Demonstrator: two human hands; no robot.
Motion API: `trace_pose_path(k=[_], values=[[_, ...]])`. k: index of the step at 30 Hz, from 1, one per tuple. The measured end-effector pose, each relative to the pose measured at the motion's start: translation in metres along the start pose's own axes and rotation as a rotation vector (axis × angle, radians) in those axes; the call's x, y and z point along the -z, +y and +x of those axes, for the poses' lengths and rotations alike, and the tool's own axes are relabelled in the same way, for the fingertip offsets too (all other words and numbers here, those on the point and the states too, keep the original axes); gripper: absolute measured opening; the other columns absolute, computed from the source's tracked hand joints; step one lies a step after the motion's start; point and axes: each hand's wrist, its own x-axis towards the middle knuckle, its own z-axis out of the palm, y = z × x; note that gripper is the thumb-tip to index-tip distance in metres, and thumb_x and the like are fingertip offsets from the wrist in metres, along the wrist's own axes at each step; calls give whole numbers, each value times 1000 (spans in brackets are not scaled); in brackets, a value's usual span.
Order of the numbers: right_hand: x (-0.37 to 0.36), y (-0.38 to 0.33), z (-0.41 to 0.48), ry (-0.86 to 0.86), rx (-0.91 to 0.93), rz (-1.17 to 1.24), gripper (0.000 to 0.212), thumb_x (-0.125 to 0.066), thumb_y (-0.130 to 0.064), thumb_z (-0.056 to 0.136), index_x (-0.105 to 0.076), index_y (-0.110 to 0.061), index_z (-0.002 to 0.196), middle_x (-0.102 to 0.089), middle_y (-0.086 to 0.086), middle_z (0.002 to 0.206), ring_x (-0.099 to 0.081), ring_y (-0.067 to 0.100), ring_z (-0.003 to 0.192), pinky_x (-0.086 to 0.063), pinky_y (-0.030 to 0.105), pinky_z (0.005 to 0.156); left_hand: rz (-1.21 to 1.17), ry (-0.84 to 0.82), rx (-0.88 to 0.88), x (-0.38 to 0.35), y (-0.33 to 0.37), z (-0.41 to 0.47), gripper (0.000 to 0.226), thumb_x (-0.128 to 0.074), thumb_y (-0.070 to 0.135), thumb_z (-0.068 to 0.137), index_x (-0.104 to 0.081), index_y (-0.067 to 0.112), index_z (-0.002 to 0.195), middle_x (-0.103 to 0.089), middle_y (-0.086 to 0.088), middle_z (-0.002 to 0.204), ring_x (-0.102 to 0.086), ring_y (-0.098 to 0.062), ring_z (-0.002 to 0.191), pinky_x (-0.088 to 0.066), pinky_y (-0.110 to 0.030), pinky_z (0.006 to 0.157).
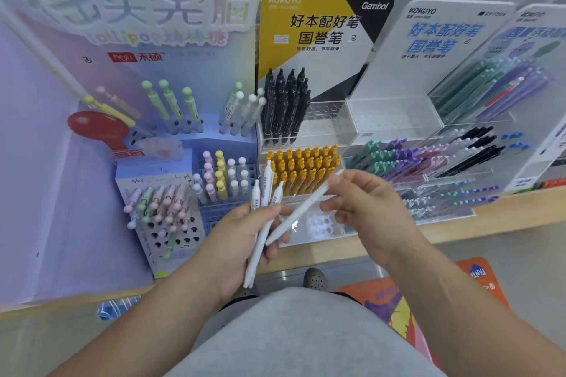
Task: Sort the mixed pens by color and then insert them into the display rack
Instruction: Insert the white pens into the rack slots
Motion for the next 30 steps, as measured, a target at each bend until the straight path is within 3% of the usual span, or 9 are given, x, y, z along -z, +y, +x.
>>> trace_pose_path(k=[4, 9, 14, 20, 30], values=[[22, 1, 5, 98, 50, 9, 9, -72, -24, 85, -69, -18, 80, -70, 7, 82, -59, 16, 56, -41, 23, 51, -67, 7, -19, 12, -4, 0, 29, -49, 20, 101, -71, 3, 106, -64, -16, 73, -46, -18, 46, -35, -24, 43], [27, 17, 12, 177, 186, -246, 11, -70, -18, 92, -65, -15, 82, -69, -1, 72, -62, 16, 58, -47, 20, 52, -95, 30, -16, 22, -10, -4, 29, -47, 16, 101, -69, 1, 110, -62, -15, 72, -45, -19, 48, -35, -25, 43], [22, 53, 22, 110, 279, -641, 13, -72, -26, 90, -68, -19, 100, -70, -6, 82, -68, 12, 66, -59, 43, 68, -84, 54, -22, 27, -14, -5, 27, -50, 18, 100, -71, 4, 111, -56, -11, 67, -43, -19, 49, -35, -26, 44], [14, 76, 30, 22, 332, -917, 16, -72, -29, 90, -69, -22, 104, -65, -21, 88, -61, 6, 60, -54, 37, 63, -69, 55, -25, 29, -15, -5, 25, -53, 21, 101, -72, 10, 113, -51, -7, 64, -44, -18, 50, -38, -27, 45], [8, 96, 43, -24, 360, -1076, 20, -72, -36, 89, -71, -25, 106, -73, -15, 98, -59, 0, 62, -42, 20, 63, -76, 66, -19, 30, -17, -4, 26, -54, 23, 100, -71, 10, 115, -52, -7, 64, -44, -17, 48, -36, -26, 45]])
